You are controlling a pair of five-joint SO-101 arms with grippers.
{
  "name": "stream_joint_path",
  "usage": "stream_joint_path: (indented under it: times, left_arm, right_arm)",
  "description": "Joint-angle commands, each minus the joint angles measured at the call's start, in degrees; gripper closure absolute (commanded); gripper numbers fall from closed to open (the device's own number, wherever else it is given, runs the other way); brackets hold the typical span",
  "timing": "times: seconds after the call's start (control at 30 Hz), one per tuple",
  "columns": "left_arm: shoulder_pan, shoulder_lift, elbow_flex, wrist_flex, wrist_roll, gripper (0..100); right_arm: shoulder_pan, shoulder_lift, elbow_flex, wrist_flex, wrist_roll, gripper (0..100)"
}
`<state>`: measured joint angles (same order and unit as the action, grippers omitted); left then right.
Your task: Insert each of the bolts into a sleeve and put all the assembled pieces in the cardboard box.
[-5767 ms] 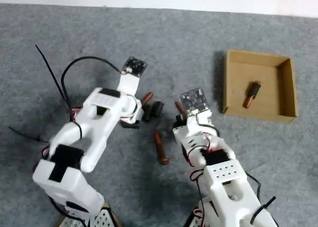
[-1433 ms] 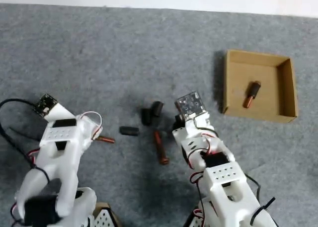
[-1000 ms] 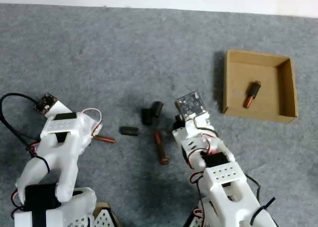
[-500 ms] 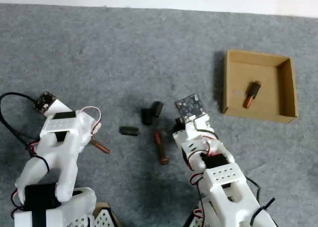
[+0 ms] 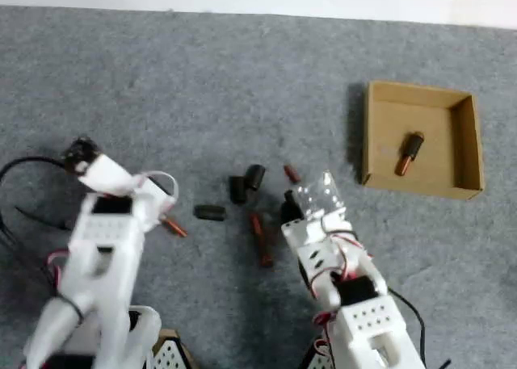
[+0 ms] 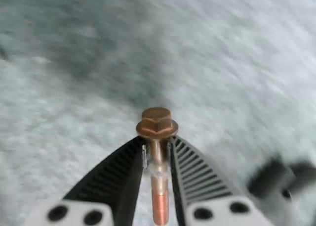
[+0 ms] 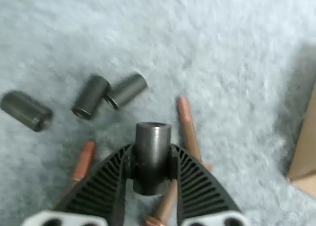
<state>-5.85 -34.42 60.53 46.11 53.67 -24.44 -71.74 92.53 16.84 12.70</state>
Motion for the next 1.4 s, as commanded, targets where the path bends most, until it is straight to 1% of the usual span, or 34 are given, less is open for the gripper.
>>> stream_joint_path:
  times: [0.0,0.07,0.13,0.27,0.4,0.63,0.7,0.93,1.07,1.2,1.37]
  left_arm:
    - [6.9,-15.43,6.64,-5.8,-0.79,100]
    - [7.43,-21.85,10.15,-8.53,-0.88,100]
    - [7.87,-28.44,13.32,-11.34,-0.88,100]
    - [11.12,-41.01,19.3,-15.65,-0.97,100]
    - [14.99,-52.44,22.46,-16.09,-0.97,100]
    - [20.35,-68.7,26.77,-16.0,-0.97,100]
    - [22.2,-70.99,27.82,-16.0,-0.97,100]
    - [26.51,-70.02,30.81,-16.35,-0.97,100]
    - [25.98,-70.02,29.58,-17.93,-0.97,100]
    - [23.25,-70.02,29.85,-20.84,-0.62,100]
    - [23.43,-70.02,29.85,-21.19,-0.53,100]
  right_arm:
    - [-2.59,-11.21,3.65,0.31,0.62,99.4]
    - [-4.44,-16.04,5.93,2.59,0.7,99.4]
    - [-6.11,-20.53,6.99,7.69,0.7,99.4]
    - [-8.66,-28.35,7.16,15.08,1.23,99.4]
    - [-11.21,-33.71,7.52,19.56,5.71,99.4]
    - [-12.88,-33.27,7.52,20.35,5.89,99.4]
    - [-12.88,-33.27,7.52,20.44,5.89,99.4]
    - [-12.88,-33.27,7.52,20.44,5.89,99.4]
    - [-12.88,-33.27,7.52,20.53,6.15,99.4]
    - [-13.76,-33.01,7.52,20.62,8.35,99.4]
    - [-14.46,-33.01,7.52,21.49,8.35,99.4]
